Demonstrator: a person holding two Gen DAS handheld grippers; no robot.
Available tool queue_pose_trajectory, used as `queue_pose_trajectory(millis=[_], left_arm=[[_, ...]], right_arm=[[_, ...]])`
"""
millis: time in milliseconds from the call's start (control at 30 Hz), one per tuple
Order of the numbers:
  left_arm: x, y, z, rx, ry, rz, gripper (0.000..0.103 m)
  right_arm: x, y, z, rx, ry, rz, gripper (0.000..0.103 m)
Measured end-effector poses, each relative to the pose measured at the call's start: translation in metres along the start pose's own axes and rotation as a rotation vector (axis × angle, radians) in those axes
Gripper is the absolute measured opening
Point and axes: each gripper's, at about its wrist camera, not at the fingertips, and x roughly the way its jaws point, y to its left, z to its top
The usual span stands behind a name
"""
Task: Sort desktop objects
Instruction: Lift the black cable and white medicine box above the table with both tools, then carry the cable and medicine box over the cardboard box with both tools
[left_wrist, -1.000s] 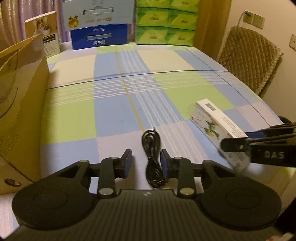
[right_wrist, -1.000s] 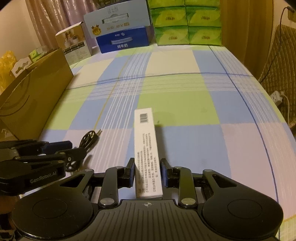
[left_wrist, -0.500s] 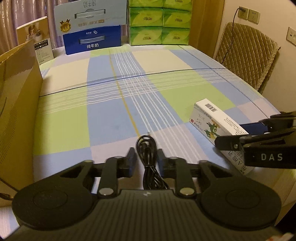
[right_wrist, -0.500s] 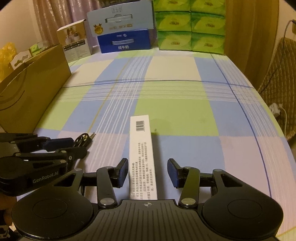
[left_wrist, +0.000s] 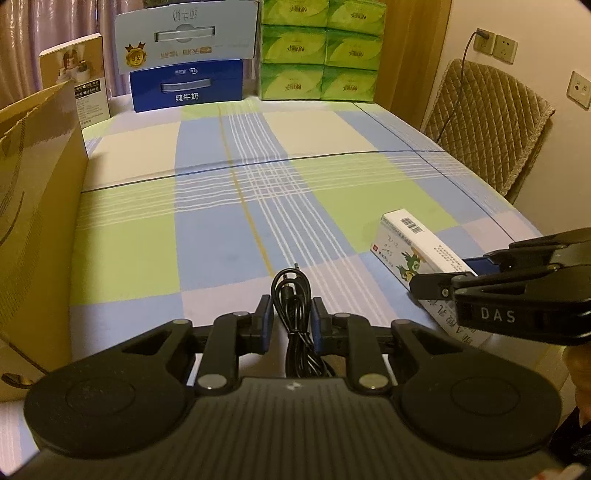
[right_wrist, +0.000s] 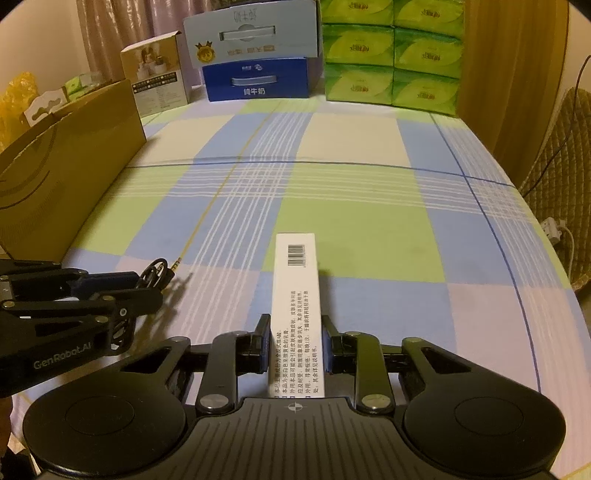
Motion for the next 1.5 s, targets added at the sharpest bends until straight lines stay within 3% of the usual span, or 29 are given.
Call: queue_pose_trajectory(millis=[900, 1500], left_arm=[[-0.028, -0.011, 0.012, 0.013, -0.024, 0.014, 0.017], [-0.093, -0.021, 0.037, -0.012, -0.106, 0.037, 0.017]], right_arm=[[-0.038, -0.002, 0.005, 0.087, -0.087, 0.012, 0.023], [-0.102, 0.007, 0.025, 0.098, -0.166, 0.009, 0.023]])
